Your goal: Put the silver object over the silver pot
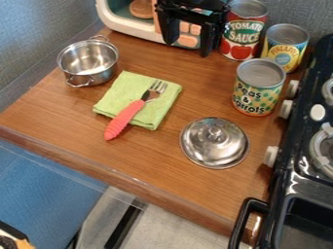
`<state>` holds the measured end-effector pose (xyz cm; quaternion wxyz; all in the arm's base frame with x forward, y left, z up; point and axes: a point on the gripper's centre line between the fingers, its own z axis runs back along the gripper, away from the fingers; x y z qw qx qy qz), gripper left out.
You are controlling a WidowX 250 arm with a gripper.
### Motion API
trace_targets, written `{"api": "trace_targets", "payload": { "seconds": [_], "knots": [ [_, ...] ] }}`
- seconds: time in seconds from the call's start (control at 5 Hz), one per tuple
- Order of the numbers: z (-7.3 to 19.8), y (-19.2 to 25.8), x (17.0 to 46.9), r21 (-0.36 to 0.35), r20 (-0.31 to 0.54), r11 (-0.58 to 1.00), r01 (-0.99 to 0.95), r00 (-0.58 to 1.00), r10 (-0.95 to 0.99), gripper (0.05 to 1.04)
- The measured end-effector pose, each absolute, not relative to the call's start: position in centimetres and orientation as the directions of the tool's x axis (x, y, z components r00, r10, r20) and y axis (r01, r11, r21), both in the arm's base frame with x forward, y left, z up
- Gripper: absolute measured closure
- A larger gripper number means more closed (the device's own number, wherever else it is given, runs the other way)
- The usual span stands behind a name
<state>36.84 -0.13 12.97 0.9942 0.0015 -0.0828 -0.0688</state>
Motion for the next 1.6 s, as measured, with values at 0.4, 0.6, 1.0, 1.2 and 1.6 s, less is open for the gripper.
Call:
{"api": "trace_targets", "payload": {
  "seconds": [0.4,0.6,1.0,1.2,1.6],
  "knots": [
    [10.3,-2.7,34.7,0.05,0.098,0.98,0.193,0.975,-0.197,0.083],
    [11.4,-4.8,32.8,0.065,0.15,0.973,0.222,0.962,-0.229,0.083],
    [10.0,-8.4,30.7,0.021,0.197,0.962,0.273,0.942,-0.272,0.083],
    [7.5,-8.6,30.5,0.031,0.186,0.966,0.258,0.948,-0.259,0.083],
    [5.2,-8.2,31.0,0.063,0.169,0.965,0.256,0.95,-0.263,0.083]
  ]
}}
